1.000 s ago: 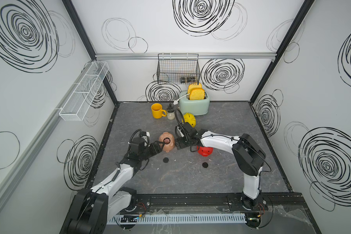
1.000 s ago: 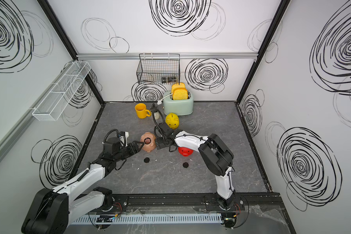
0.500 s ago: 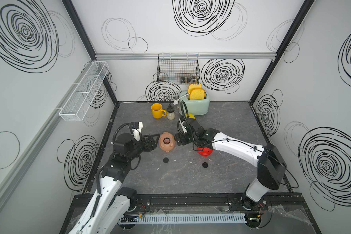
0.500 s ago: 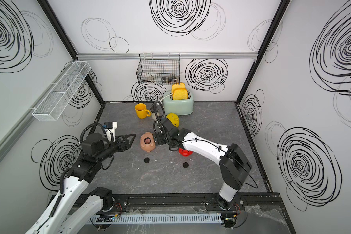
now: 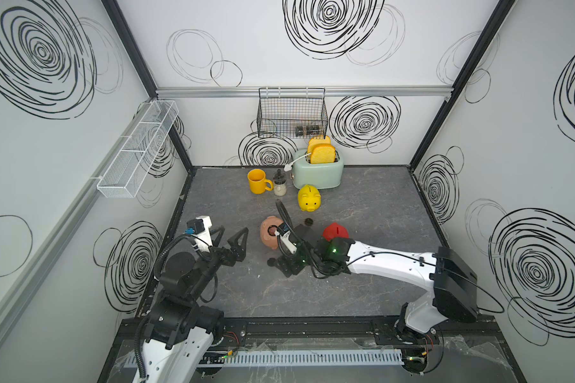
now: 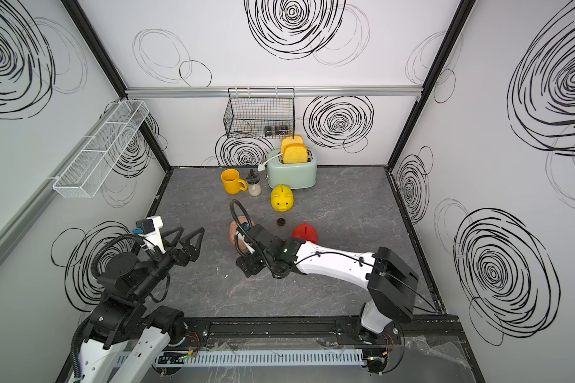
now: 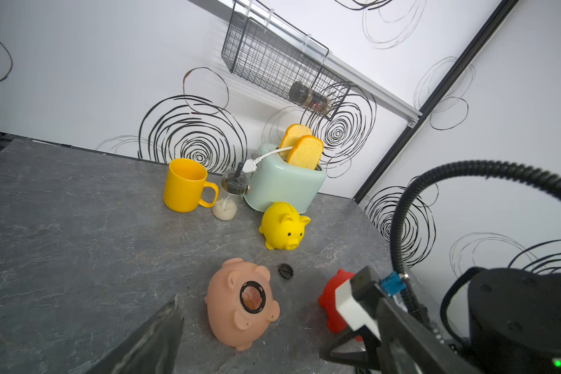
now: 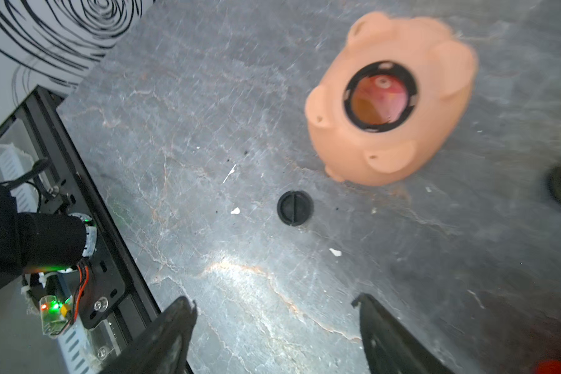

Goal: Close piggy banks
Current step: Move the knob to the center of the board.

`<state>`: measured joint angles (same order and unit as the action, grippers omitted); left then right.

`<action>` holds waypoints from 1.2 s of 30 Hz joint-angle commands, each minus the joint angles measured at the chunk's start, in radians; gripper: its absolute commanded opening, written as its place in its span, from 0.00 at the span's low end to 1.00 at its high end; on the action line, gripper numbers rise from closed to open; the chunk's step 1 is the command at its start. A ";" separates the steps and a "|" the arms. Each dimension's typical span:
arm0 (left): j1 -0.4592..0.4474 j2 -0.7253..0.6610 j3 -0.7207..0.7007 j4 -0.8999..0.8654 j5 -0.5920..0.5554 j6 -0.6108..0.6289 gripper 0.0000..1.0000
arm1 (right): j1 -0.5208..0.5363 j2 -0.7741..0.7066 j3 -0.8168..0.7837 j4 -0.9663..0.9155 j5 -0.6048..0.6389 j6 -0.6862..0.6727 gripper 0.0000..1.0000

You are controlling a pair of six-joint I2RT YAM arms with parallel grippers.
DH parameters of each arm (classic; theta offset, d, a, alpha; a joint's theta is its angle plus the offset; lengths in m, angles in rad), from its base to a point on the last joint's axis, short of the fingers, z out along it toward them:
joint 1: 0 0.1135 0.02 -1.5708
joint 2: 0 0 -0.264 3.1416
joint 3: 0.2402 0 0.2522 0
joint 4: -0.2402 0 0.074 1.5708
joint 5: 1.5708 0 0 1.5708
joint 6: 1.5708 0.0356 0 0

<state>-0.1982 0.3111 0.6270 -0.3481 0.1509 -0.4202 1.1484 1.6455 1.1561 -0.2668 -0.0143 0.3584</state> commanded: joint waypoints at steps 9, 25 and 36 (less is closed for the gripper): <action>0.127 -0.070 -0.009 0.025 -0.034 -0.004 0.96 | 0.086 0.378 0.319 -0.159 0.099 0.010 0.78; 0.140 -0.027 -0.006 0.010 -0.061 -0.005 0.96 | 0.065 0.439 0.344 -0.134 0.108 -0.002 0.76; 0.145 -0.013 -0.006 0.011 -0.053 -0.004 0.96 | 0.047 0.474 0.358 -0.106 0.083 -0.014 0.75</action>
<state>-0.0624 0.2897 0.6216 -0.3538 0.1066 -0.4225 1.2072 2.1067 1.4914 -0.3820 0.0753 0.3538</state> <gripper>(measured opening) 0.962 0.750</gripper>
